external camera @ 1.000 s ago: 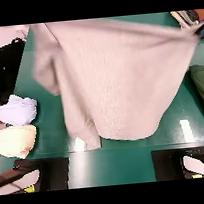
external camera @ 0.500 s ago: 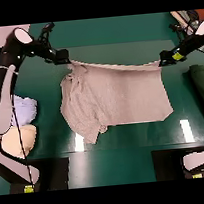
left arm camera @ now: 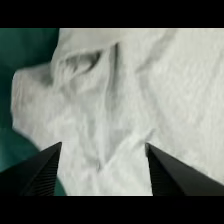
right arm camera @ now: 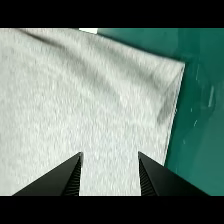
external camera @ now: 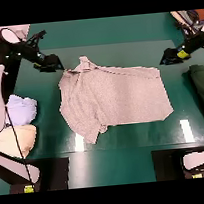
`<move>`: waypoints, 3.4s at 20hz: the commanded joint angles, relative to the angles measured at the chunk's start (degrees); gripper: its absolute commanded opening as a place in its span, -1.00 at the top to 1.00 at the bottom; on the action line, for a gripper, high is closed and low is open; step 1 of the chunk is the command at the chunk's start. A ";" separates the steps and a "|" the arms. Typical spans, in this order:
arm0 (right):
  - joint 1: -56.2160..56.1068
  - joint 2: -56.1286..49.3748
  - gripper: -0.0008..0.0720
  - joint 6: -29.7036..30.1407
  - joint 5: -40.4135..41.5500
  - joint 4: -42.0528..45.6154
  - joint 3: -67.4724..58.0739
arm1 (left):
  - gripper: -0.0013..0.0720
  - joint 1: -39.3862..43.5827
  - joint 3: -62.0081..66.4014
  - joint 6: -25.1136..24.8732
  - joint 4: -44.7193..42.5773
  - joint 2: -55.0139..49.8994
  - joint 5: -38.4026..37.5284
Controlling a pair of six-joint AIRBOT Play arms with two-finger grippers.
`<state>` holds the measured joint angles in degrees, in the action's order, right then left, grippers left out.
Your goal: Fold the shirts.
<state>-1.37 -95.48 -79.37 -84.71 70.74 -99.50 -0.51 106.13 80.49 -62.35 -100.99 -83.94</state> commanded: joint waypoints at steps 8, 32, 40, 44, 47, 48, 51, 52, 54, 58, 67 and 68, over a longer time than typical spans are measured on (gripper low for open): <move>7.19 25.55 -0.13 1.92 4.55 -2.14 31.28 | -0.71 -1.14 -51.30 3.96 -2.36 33.44 9.81; 7.19 33.16 -0.13 2.05 8.52 -2.23 37.59 | -0.71 7.52 -84.72 2.25 17.81 47.54 32.52; 9.55 33.20 -0.13 2.10 1.97 -1.16 41.72 | 0.90 9.68 -80.87 3.52 15.43 47.60 30.67; 16.41 33.18 -0.24 2.10 0.37 -1.31 52.87 | 0.90 9.68 -73.33 3.50 11.39 47.60 27.34; 18.99 33.18 -0.46 2.14 2.34 -5.22 60.74 | 0.90 9.68 -69.77 3.52 11.34 47.60 28.24; 18.71 33.18 -0.43 2.40 4.13 -6.88 62.82 | 0.90 9.68 -69.33 3.52 11.41 47.60 29.00; 14.80 33.16 -0.37 2.56 11.17 -8.17 65.99 | 0.89 9.70 -69.22 3.52 11.34 47.60 29.70; 12.92 33.14 -0.17 2.56 13.75 -8.15 66.03 | 0.89 9.68 -69.22 3.50 11.32 47.60 29.73; 9.66 33.11 -0.12 2.49 17.75 -8.11 65.20 | 0.89 9.68 -69.22 3.48 11.28 47.60 29.75; 6.58 30.67 0.12 2.47 18.21 -8.11 62.95 | 0.89 9.68 -69.22 3.06 10.95 47.60 29.59; 4.70 38.14 0.94 2.58 16.57 -7.72 47.60 | 0.90 9.64 -48.81 3.76 -0.72 47.74 18.47; 5.18 40.54 0.94 2.58 16.61 -7.72 43.36 | 0.90 9.64 -42.64 3.74 -2.45 47.74 15.87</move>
<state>3.27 -59.96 -76.79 -67.72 63.00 -47.94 9.17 51.94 83.96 -59.07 -53.32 -61.39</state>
